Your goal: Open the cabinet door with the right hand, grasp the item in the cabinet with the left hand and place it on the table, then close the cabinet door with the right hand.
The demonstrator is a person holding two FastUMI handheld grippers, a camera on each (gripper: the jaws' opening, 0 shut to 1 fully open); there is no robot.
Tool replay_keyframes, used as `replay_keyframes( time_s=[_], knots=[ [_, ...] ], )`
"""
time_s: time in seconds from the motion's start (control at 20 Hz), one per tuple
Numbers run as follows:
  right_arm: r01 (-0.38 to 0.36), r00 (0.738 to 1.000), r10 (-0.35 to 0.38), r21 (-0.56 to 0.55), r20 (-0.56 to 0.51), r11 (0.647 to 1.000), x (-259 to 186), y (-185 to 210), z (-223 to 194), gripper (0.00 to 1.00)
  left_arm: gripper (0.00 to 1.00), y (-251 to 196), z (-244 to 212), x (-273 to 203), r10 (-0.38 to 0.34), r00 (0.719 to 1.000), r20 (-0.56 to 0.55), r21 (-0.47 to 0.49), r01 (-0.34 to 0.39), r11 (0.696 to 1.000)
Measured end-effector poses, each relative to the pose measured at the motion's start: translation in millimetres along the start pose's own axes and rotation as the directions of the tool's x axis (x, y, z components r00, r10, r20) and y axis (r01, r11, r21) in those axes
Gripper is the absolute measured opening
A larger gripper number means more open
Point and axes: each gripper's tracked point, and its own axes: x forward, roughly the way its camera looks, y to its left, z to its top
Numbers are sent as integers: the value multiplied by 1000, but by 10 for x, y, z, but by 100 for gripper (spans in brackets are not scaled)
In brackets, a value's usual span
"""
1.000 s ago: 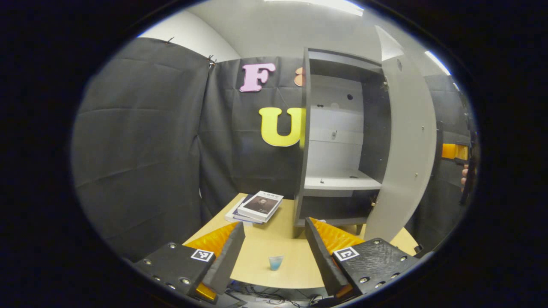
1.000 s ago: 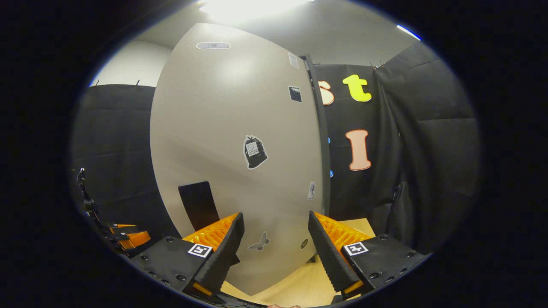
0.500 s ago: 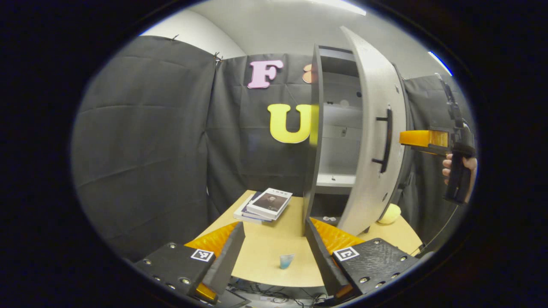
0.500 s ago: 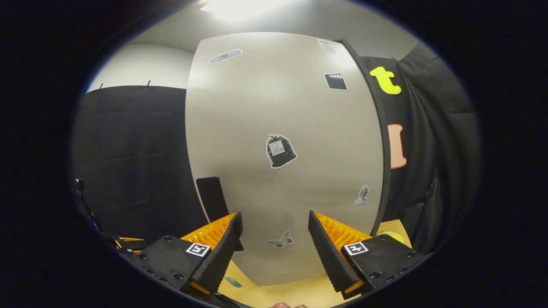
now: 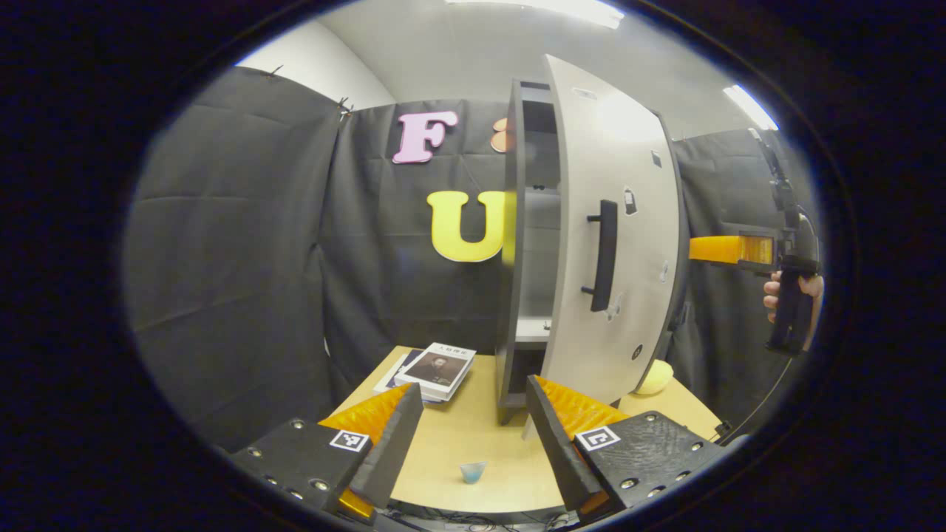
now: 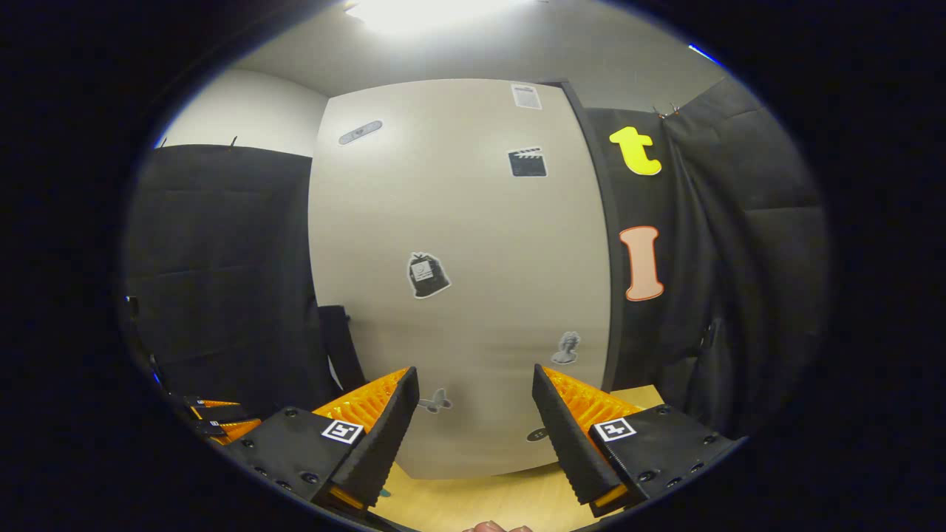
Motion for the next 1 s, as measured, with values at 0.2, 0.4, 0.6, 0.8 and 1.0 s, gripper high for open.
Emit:
replay_keyframes(
  time_s=[0.2,0.4,0.6,0.8,1.0],
  knots=[
    [72,997,-72,-5,28,997,-169,-430,56,97,86,-283,170,105,-32,999,37,-9,32,999],
    [108,993,-107,-18,46,994,-265,-831,139,98,86,-563,390,164,-43,995,93,41,40,998],
    [137,987,-134,-26,91,990,-364,-1227,242,97,86,-814,443,270,-34,995,96,10,34,999],
    [157,986,-154,-34,63,987,-483,-1541,121,98,86,-939,547,321,-44,992,121,-28,48,998],
    [202,979,-199,-61,51,977,-637,-1783,-37,92,85,-819,686,358,-31,986,164,-58,40,998]
  ],
)
